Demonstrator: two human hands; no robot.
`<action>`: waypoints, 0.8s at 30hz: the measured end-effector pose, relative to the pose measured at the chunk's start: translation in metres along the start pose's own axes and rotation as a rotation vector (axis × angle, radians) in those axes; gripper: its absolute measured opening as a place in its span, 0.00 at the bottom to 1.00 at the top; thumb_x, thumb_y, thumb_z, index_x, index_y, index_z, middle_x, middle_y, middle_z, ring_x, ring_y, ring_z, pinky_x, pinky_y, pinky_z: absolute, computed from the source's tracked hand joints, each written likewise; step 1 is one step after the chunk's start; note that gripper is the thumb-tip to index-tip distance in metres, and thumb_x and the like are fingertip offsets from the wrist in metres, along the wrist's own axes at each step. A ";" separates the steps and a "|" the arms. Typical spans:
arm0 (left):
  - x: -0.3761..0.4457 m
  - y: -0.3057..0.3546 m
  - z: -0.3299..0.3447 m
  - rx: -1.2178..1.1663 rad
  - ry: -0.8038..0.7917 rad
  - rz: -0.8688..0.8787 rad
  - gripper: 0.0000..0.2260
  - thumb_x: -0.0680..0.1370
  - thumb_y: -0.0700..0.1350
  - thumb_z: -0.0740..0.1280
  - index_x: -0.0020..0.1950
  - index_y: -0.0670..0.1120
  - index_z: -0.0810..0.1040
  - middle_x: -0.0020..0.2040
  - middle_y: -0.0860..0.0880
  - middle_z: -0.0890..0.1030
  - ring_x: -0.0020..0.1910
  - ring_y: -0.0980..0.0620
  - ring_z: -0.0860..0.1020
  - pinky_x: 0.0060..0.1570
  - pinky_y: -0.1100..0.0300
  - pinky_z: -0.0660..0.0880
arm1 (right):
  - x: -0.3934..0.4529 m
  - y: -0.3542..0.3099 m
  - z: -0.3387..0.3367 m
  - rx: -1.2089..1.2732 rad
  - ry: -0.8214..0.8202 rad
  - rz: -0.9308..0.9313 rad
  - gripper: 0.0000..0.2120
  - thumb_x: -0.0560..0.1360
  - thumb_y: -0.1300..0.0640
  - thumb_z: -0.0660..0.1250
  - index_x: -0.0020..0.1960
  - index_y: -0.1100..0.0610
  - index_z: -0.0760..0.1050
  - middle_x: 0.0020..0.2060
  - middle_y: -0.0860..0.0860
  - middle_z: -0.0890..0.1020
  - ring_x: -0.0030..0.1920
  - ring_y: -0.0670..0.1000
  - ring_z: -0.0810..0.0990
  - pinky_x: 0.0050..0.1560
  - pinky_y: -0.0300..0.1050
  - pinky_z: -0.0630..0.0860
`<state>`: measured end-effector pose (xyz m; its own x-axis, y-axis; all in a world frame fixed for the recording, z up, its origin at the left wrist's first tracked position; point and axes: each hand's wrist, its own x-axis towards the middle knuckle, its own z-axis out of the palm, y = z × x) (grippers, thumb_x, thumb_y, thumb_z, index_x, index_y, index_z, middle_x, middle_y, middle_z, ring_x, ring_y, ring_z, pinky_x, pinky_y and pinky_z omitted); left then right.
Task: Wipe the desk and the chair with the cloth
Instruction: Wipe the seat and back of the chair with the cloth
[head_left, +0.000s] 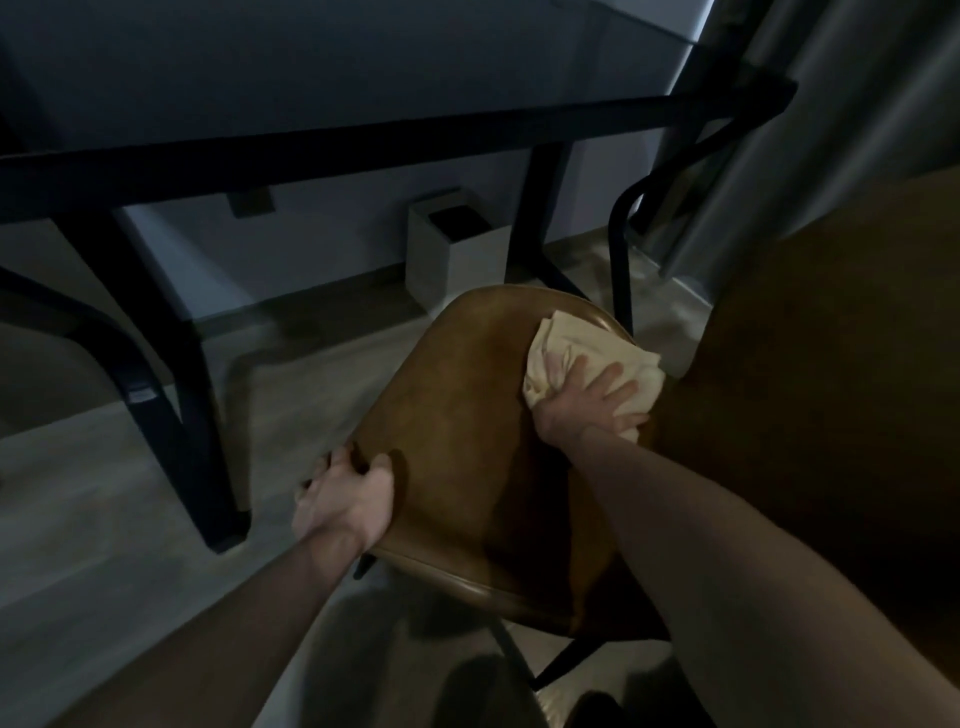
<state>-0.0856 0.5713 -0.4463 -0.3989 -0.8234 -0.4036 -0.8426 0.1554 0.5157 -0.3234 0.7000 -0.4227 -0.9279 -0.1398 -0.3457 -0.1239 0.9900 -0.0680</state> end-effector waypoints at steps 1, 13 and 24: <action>0.000 0.001 0.000 0.001 0.000 -0.001 0.31 0.82 0.63 0.54 0.84 0.53 0.62 0.81 0.44 0.66 0.76 0.35 0.66 0.74 0.45 0.64 | 0.002 0.001 0.001 -0.011 0.017 -0.017 0.40 0.83 0.35 0.55 0.85 0.44 0.36 0.84 0.60 0.35 0.81 0.71 0.35 0.74 0.82 0.41; -0.011 0.006 -0.007 -0.033 -0.046 -0.023 0.32 0.82 0.66 0.54 0.83 0.53 0.61 0.81 0.44 0.66 0.77 0.36 0.65 0.74 0.44 0.66 | -0.054 0.040 -0.014 -0.248 -0.154 -0.061 0.42 0.84 0.40 0.61 0.86 0.47 0.38 0.84 0.64 0.40 0.83 0.72 0.41 0.79 0.75 0.49; -0.014 0.006 -0.010 -0.028 -0.046 -0.015 0.32 0.82 0.64 0.55 0.83 0.51 0.63 0.80 0.42 0.66 0.76 0.35 0.67 0.73 0.46 0.66 | -0.119 0.048 0.015 -0.384 -0.322 -0.020 0.57 0.77 0.39 0.72 0.84 0.46 0.29 0.82 0.66 0.33 0.81 0.74 0.36 0.74 0.82 0.52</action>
<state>-0.0815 0.5788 -0.4299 -0.4026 -0.7997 -0.4453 -0.8385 0.1271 0.5298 -0.2141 0.7641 -0.3993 -0.7756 -0.0979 -0.6236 -0.3170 0.9147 0.2506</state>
